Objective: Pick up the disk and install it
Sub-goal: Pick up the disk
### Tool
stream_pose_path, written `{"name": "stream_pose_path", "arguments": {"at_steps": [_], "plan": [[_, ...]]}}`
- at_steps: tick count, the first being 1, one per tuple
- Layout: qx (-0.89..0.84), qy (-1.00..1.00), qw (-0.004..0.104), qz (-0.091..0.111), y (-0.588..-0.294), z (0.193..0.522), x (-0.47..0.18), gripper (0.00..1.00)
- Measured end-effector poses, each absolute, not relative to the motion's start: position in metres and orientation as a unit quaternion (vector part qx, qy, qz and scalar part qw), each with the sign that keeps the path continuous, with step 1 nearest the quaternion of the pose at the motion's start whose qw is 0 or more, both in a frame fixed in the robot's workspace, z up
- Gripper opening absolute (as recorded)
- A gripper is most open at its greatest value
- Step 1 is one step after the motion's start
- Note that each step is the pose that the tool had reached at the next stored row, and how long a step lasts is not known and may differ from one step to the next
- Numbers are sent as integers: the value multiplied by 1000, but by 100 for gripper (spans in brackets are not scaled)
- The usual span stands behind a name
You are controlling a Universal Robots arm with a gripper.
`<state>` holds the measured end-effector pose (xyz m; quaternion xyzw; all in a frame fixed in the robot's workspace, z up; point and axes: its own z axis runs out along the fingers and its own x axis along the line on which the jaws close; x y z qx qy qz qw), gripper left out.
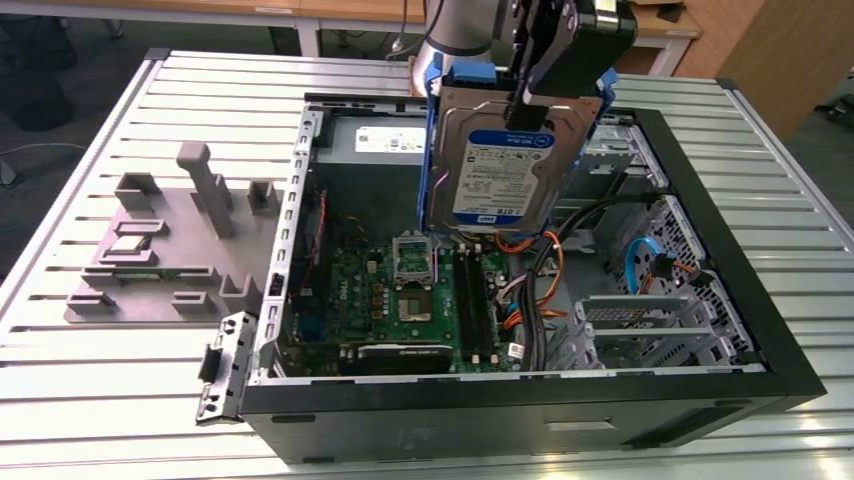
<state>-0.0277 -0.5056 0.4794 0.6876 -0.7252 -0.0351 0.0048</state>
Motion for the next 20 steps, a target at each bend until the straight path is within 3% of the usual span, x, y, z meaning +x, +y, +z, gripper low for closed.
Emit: {"name": "stream_pose_path", "arguments": {"at_steps": [20], "plan": [[687,-726,5,-35,-540,479,-25,35]]}}
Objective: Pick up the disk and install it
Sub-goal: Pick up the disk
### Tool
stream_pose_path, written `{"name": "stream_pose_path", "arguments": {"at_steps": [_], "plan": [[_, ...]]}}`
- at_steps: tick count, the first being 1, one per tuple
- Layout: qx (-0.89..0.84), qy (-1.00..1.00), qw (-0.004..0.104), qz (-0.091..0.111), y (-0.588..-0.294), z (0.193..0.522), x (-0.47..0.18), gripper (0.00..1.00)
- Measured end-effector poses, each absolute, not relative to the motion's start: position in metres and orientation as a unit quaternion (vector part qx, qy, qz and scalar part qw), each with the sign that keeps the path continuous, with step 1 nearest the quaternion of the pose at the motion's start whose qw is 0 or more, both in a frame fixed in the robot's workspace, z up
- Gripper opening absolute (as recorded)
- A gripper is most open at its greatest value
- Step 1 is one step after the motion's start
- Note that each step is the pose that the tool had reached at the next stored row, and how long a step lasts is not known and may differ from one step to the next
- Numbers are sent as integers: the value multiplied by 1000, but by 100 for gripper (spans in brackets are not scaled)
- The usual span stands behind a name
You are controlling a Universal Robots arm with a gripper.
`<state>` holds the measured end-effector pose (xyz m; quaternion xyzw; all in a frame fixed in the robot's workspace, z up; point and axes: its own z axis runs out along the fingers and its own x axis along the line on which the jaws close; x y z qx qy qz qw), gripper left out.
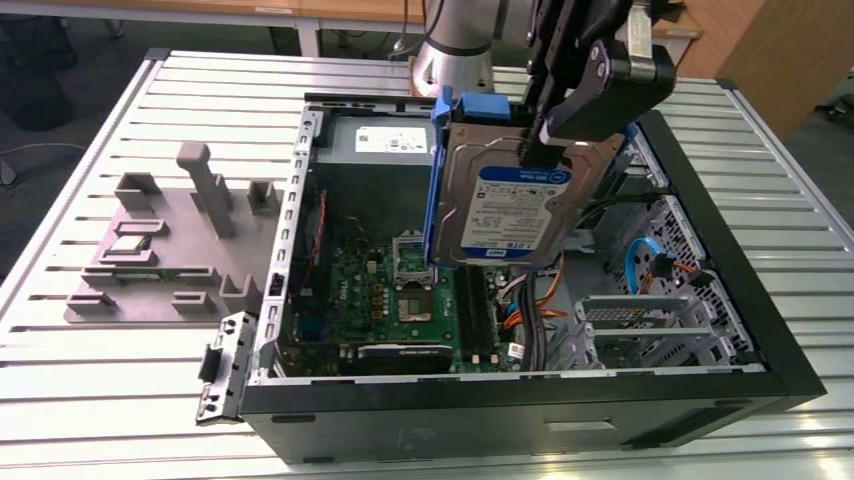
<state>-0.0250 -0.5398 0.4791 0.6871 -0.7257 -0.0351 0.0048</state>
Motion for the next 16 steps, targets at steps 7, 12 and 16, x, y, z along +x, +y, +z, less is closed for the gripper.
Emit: {"name": "stream_pose_path", "arguments": {"at_steps": [7,12,16], "plan": [[687,-726,5,-35,-540,479,-25,35],[687,-726,5,-35,-544,479,-25,35],[687,-726,5,-35,-545,479,-24,35]]}}
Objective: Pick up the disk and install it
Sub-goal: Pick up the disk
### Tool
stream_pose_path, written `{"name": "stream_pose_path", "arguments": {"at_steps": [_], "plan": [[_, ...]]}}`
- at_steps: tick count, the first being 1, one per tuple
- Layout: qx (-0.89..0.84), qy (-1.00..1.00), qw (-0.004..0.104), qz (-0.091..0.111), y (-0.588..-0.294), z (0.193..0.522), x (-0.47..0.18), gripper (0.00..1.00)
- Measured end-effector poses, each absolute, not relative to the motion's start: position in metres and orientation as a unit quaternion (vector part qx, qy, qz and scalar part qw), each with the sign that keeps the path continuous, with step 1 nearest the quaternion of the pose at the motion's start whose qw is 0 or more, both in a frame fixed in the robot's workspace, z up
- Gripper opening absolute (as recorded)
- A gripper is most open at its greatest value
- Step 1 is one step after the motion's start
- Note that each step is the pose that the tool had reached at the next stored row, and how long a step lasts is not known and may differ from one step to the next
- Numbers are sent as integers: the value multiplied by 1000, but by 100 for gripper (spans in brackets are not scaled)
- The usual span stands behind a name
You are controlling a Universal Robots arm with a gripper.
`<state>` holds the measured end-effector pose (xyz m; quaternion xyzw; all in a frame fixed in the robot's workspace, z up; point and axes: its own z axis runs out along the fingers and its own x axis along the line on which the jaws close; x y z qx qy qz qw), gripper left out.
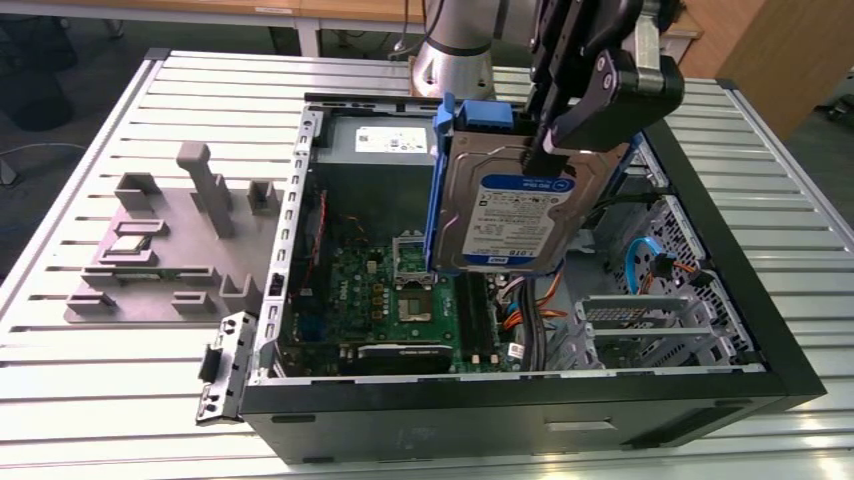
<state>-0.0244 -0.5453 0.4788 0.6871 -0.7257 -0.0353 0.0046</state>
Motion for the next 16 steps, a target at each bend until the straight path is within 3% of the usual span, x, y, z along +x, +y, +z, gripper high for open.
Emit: {"name": "stream_pose_path", "arguments": {"at_steps": [16], "plan": [[687,-726,5,-35,-549,479,-24,35]]}}
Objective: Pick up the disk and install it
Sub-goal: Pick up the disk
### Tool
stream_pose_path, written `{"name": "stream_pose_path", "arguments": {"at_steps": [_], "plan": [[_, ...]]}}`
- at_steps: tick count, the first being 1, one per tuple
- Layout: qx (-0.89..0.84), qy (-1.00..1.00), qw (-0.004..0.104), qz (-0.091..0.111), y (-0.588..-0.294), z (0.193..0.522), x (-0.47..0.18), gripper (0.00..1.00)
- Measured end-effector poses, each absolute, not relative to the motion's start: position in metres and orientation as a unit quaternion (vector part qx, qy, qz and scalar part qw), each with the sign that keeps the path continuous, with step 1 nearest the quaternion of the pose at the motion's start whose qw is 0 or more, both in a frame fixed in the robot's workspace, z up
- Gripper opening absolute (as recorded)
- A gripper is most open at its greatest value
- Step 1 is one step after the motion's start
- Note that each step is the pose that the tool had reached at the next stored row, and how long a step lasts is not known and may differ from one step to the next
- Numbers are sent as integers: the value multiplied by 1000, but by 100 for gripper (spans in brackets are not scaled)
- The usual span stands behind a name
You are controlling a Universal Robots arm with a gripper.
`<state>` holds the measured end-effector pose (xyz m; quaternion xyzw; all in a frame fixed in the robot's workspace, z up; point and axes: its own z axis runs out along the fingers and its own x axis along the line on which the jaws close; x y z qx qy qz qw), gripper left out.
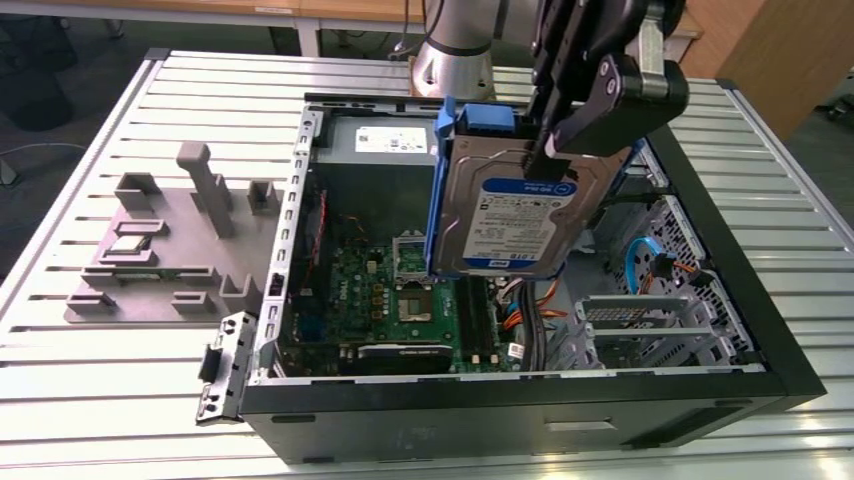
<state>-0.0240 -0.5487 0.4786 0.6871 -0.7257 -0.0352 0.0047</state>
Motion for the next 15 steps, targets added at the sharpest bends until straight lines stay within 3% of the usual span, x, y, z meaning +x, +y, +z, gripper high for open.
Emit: {"name": "stream_pose_path", "arguments": {"at_steps": [15], "plan": [[687,-726,5,-35,-562,478,-22,35]]}}
